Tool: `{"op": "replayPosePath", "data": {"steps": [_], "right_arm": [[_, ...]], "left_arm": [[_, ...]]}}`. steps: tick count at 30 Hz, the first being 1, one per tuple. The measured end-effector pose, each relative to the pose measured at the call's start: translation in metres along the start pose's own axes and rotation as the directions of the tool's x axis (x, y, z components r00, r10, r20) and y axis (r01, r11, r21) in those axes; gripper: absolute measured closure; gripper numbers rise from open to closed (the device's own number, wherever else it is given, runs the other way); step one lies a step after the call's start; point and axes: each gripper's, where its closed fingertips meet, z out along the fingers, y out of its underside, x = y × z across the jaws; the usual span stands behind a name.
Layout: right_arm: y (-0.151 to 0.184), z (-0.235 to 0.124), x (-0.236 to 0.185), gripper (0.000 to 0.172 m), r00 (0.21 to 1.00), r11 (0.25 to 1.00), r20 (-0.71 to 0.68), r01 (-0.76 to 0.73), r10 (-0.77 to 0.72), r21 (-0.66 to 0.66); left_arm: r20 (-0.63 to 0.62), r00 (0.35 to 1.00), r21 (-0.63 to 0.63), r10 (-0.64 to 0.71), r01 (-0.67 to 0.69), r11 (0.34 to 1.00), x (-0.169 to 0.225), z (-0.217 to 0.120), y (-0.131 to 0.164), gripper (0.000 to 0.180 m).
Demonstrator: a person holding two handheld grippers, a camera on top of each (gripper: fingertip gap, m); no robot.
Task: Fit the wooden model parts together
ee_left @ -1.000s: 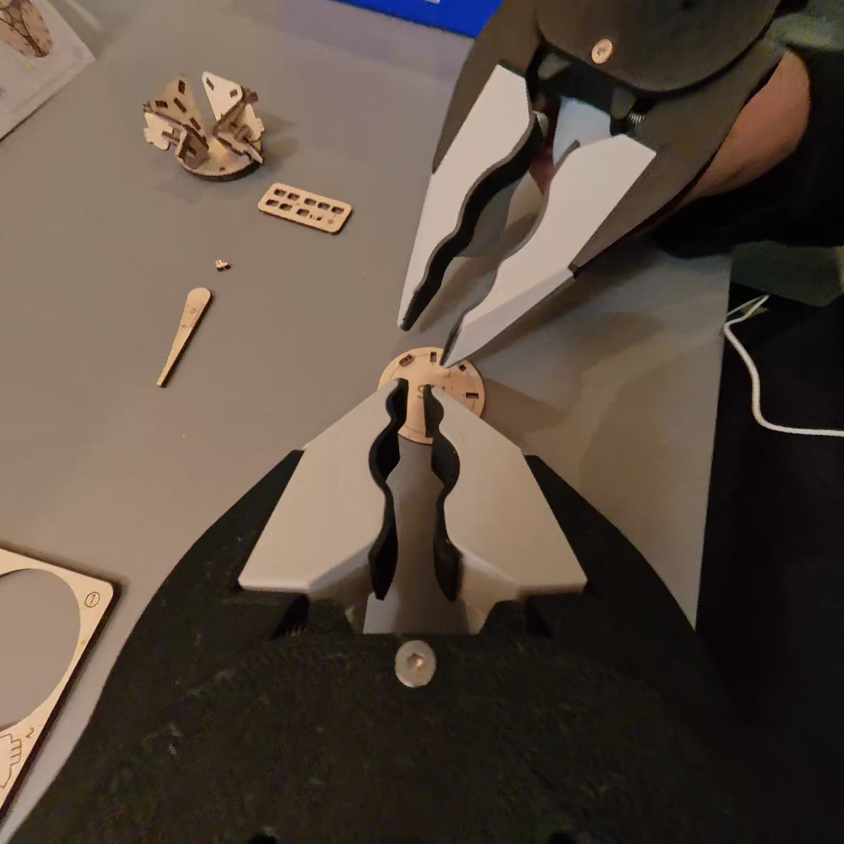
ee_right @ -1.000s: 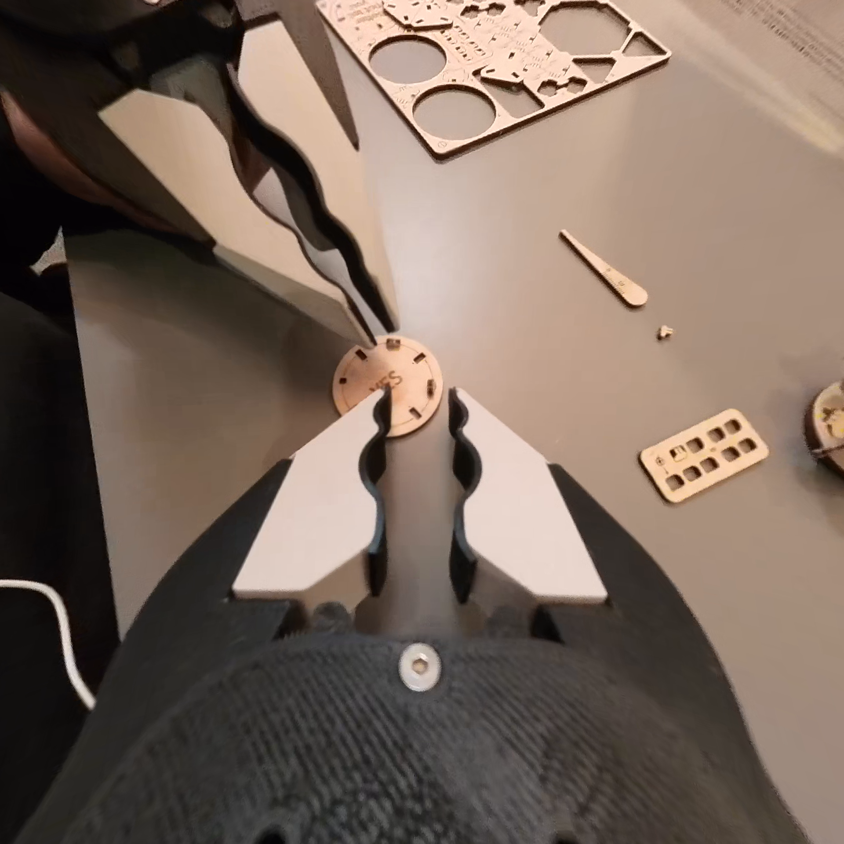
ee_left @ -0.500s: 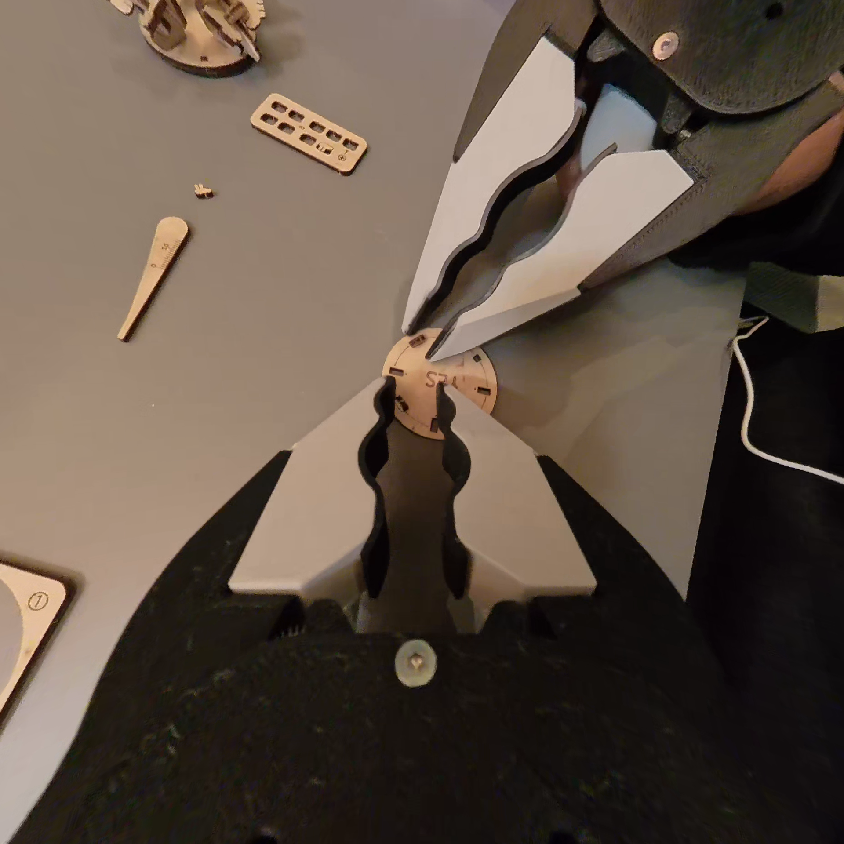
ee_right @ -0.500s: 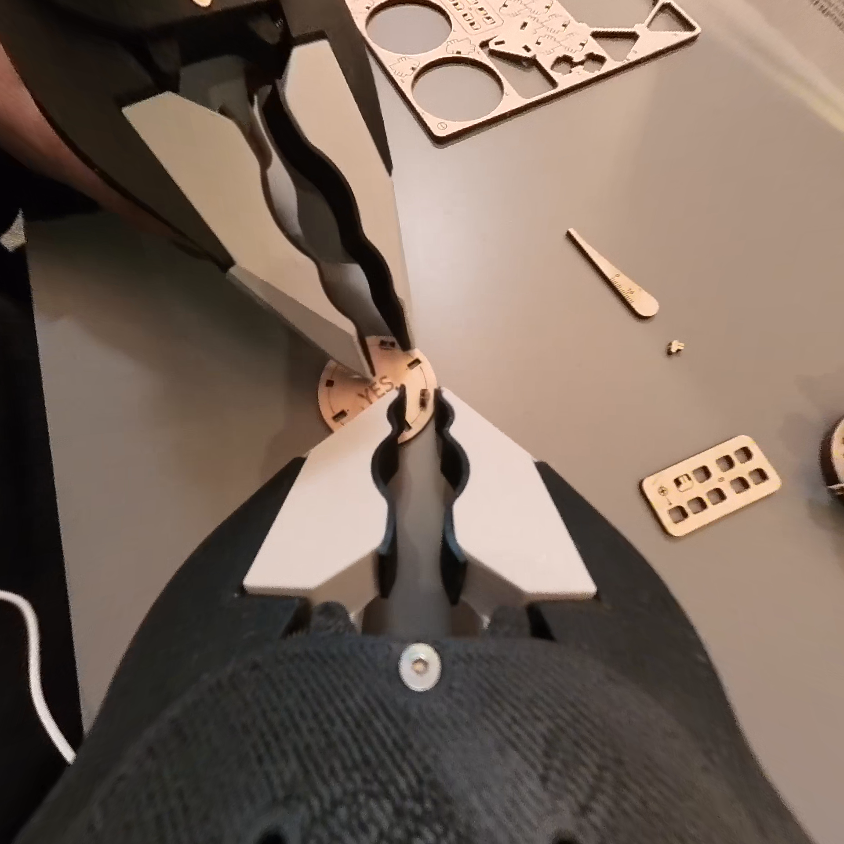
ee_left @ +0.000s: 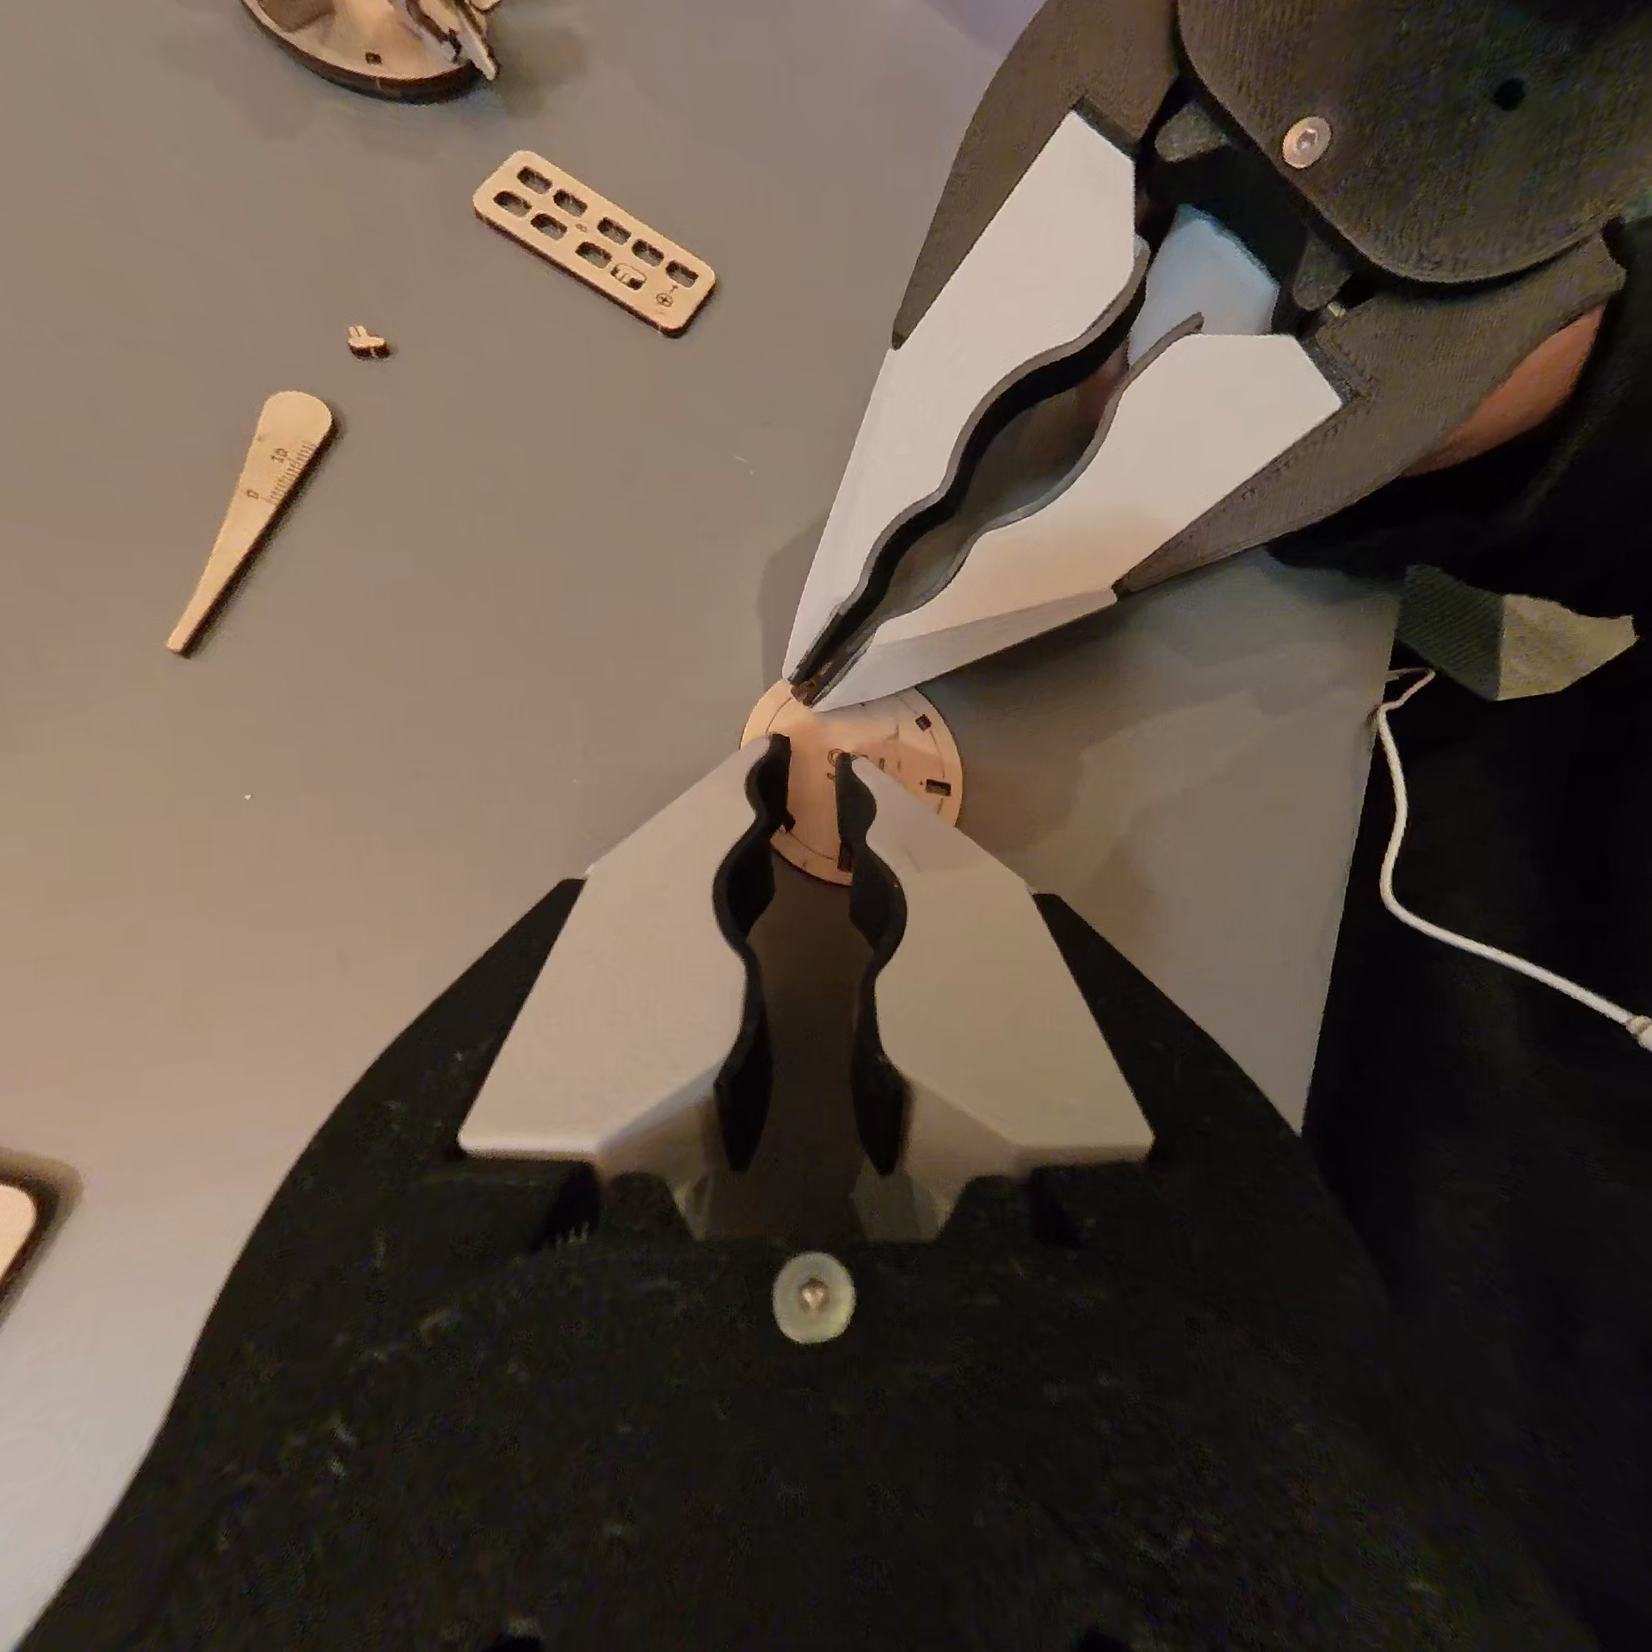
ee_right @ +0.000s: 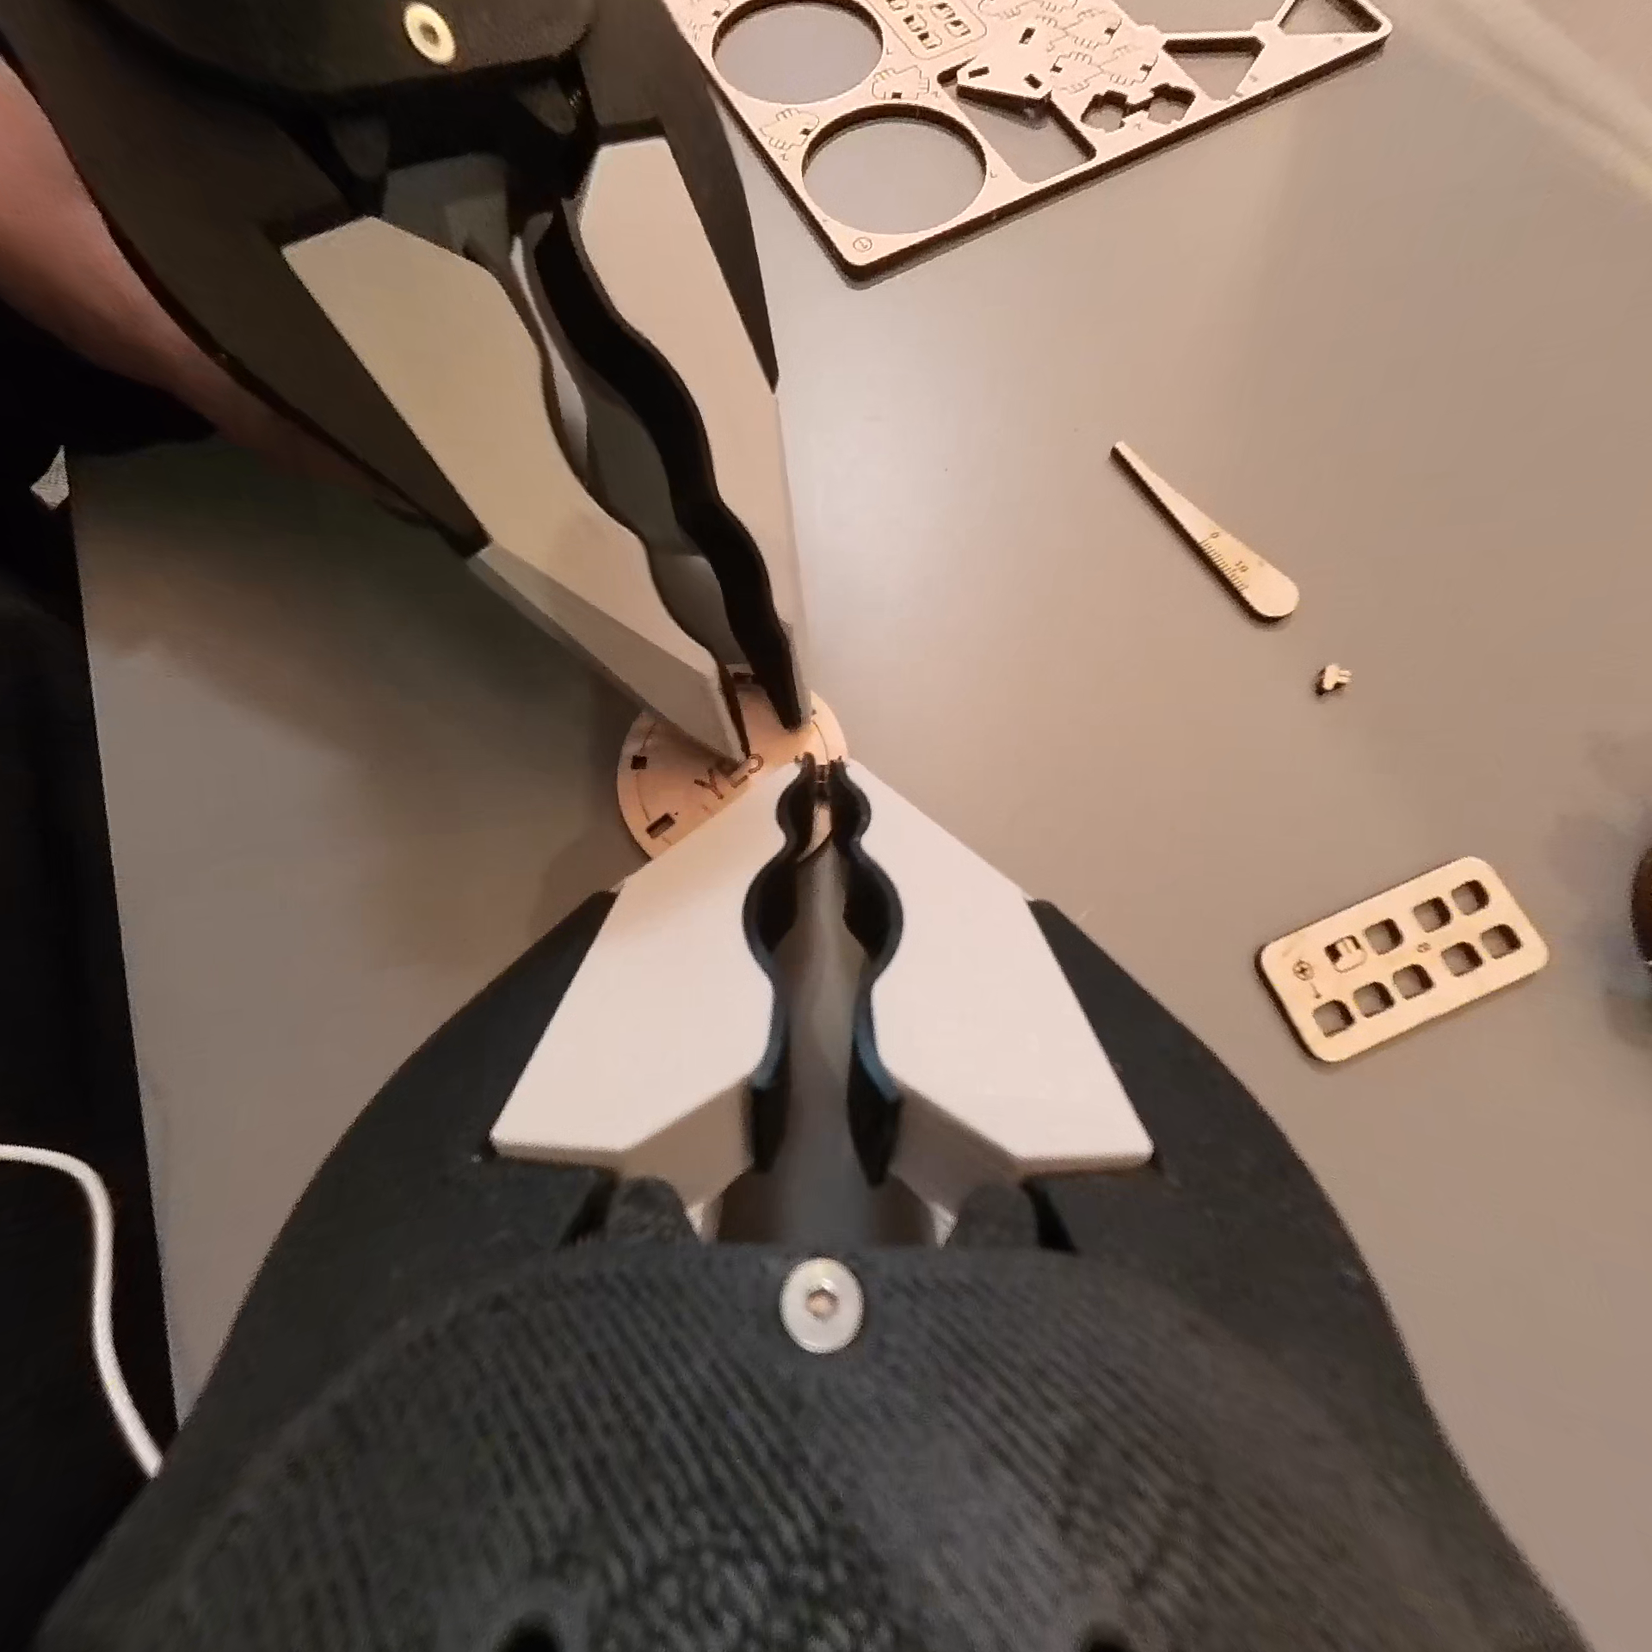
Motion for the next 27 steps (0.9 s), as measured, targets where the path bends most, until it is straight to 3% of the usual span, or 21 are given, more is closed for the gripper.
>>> {"op": "replayPosePath", "data": {"steps": [3,6,8,10,17,27], "right_arm": [[0.000,0.000,0.000,0.171,0.998,0.998,0.024,-0.058,0.058,-0.002],[-0.010,-0.006,0.000,0.171,0.968,0.972,0.135,-0.223,0.211,0.080],[-0.032,-0.022,0.002,0.172,0.889,0.890,0.297,-0.413,0.347,0.195],[-0.034,-0.028,0.010,0.172,0.829,0.836,0.374,-0.511,0.416,0.201],[-0.020,-0.016,0.005,0.171,0.875,0.886,0.280,-0.444,0.395,0.135],[0.008,-0.009,0.013,0.171,0.898,0.908,0.154,-0.418,0.413,0.003]], "left_arm": [[-0.033,0.996,0.010,-0.079,0.080,0.997,-0.001,0.000,-0.001,0.176],[-0.045,0.995,0.008,-0.091,0.091,0.996,0.000,0.000,0.000,0.180],[-0.030,0.996,0.008,-0.081,0.081,0.997,0.000,0.000,0.001,0.180],[-0.029,0.996,0.008,-0.083,0.083,0.996,0.000,0.000,0.001,0.180],[-0.065,0.991,0.009,-0.120,0.121,0.993,0.000,0.000,0.001,0.180],[-0.023,0.999,0.064,-0.047,0.049,0.997,0.003,-0.006,-0.004,0.180]]}}
